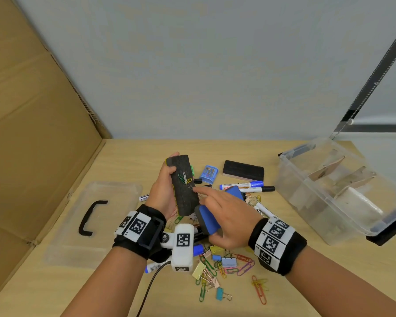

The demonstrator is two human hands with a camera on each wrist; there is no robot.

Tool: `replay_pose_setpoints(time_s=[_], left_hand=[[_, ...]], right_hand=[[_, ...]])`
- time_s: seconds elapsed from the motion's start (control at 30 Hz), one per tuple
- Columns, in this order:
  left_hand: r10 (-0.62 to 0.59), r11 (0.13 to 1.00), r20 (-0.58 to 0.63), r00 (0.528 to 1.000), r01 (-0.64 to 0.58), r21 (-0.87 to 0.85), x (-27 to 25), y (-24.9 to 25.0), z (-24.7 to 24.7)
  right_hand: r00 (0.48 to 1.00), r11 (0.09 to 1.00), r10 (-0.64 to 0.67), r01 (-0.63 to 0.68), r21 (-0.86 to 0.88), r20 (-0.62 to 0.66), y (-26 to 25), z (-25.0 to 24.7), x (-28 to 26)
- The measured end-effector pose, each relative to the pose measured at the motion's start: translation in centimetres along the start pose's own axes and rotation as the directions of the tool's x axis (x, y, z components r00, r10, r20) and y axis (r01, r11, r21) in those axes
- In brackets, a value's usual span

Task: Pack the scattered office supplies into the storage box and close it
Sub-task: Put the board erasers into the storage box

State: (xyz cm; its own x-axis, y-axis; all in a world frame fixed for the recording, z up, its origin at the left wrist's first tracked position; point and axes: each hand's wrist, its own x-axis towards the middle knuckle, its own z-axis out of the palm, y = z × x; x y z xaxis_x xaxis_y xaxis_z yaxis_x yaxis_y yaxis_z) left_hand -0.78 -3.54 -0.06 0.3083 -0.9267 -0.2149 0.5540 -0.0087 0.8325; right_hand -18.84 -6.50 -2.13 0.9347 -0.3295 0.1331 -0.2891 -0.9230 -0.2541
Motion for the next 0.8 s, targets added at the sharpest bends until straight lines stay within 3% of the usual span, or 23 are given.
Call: replay_pose_setpoints(time_s=[0.2, 0.33, 0.47, 0.57, 0.8], left_hand=[[-0.012, 1.000, 0.019, 1.000, 0.013, -0.021, 0.2, 0.5, 0.1], [0.032, 0.998, 0.006, 0.999, -0.032, 0.055, 0.2, 1.0, -0.1], [0.051, 0.980, 0.011, 0.999, -0.053, 0.190, 0.4, 0.5, 0.2], [0.029, 0.981, 0.055, 0.998, -0.039, 0.191, 0.3, 0.4, 0.7], [0.031, 0.984, 0.030, 0.999, -0.036, 0.174, 0.7, 1.8, 1.9]], right_hand=[[1.000, 1.000, 0.005, -0.005, -0.006, 0.023, 0.1, 0.2, 0.2], [0.996, 0.999, 0.041, -0.039, -0.022, 0.076, 0.9, -0.2, -0.3], [0.996, 0.998, 0.068, -0.068, -0.007, -0.051, 1.0, -1.7, 0.1], [0.991, 0.999, -0.001, -0.005, -0.045, -0.137, 0.8, -2.3, 0.5], [0.998, 0.998, 0.032, -0.035, -0.047, -0.053, 0.6, -1.3, 0.4]])
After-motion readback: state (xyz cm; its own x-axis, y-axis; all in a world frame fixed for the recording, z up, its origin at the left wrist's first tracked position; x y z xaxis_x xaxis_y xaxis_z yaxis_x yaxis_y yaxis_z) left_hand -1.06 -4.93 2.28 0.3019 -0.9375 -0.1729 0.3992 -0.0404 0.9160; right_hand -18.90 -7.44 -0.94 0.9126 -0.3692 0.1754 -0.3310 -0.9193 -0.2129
